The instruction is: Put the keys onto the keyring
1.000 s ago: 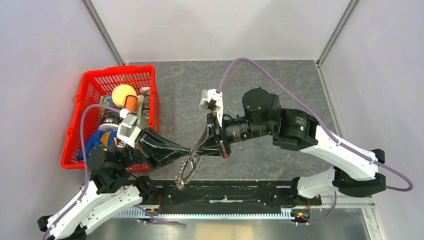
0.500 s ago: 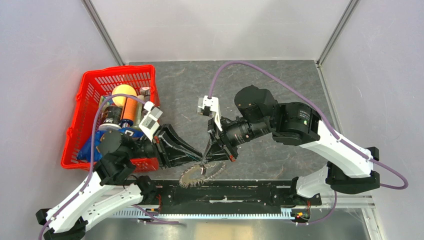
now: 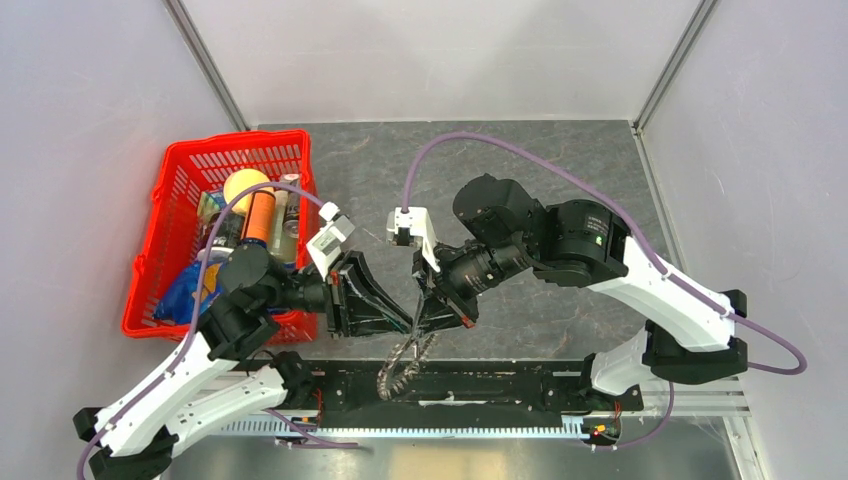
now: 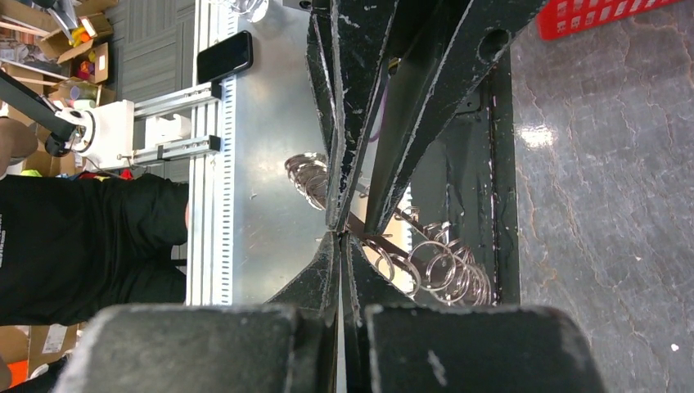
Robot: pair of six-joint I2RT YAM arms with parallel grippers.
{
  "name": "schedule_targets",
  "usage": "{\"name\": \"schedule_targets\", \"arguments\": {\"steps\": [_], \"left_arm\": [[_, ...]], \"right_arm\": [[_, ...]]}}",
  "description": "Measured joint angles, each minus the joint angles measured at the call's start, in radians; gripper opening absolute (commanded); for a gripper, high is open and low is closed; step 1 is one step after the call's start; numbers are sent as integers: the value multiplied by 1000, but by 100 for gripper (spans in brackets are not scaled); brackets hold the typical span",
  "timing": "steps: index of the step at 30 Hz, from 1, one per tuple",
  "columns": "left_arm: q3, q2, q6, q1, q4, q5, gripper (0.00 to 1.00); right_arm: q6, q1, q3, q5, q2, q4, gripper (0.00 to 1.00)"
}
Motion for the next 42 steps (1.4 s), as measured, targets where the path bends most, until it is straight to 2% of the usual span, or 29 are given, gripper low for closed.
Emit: {"name": "schedule_targets", "arguments": {"steps": [9, 34, 36, 38, 42], "left_arm": [[6, 17, 24, 0, -55, 51, 20], [37, 39, 104, 0, -179, 78, 20], [41, 43, 105, 0, -182, 80, 15], [45, 47, 108, 0, -185, 85, 3], [48, 48, 113, 0, -186, 97, 2]], "right_arm": [[-18, 0, 28, 4, 24, -41, 0], [-53, 0, 42, -33, 68, -92, 0], [-54, 0, 41, -37, 68, -93, 0], [-56, 0, 40, -40, 68, -93, 0], [-58, -2, 31, -49, 68, -91, 0]]}}
